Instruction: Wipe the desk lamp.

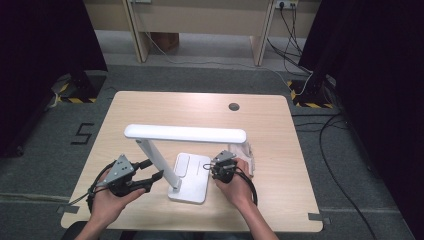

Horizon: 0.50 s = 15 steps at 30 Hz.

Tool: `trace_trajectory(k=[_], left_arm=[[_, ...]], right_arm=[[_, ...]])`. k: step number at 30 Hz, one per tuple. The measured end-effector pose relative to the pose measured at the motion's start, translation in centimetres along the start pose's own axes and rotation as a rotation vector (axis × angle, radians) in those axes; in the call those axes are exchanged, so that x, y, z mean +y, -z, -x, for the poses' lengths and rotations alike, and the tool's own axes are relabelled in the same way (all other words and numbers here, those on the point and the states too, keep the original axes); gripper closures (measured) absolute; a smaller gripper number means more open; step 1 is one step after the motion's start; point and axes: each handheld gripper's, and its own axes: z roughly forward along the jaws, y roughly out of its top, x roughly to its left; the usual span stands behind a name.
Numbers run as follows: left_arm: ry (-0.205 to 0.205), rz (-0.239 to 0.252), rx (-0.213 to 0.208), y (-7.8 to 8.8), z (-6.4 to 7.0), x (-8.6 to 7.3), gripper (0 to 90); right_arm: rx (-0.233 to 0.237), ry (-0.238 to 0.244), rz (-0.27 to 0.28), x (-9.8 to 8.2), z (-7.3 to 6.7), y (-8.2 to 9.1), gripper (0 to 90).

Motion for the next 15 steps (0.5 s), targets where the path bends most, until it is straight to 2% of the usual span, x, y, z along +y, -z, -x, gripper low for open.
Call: trace_trajectory(k=[8,12,15], left_arm=[[0.022,-0.023,0.009,1.8,-0.7,-0.8,39.8],[0.035,-0.017,0.03,2.3,-1.2,-1.2,39.8],[0.058,-0.018,0.058,2.6,-2.2,-2.0,41.0]], right_arm=[[-0.001,-0.085,0.061,-1.7,1.1,2.1,56.8],[-0.015,-0.105,0.083,-2.4,1.5,3.4,56.9],[-0.025,-0.127,0.103,-3.0,1.8,4.2,56.3]])
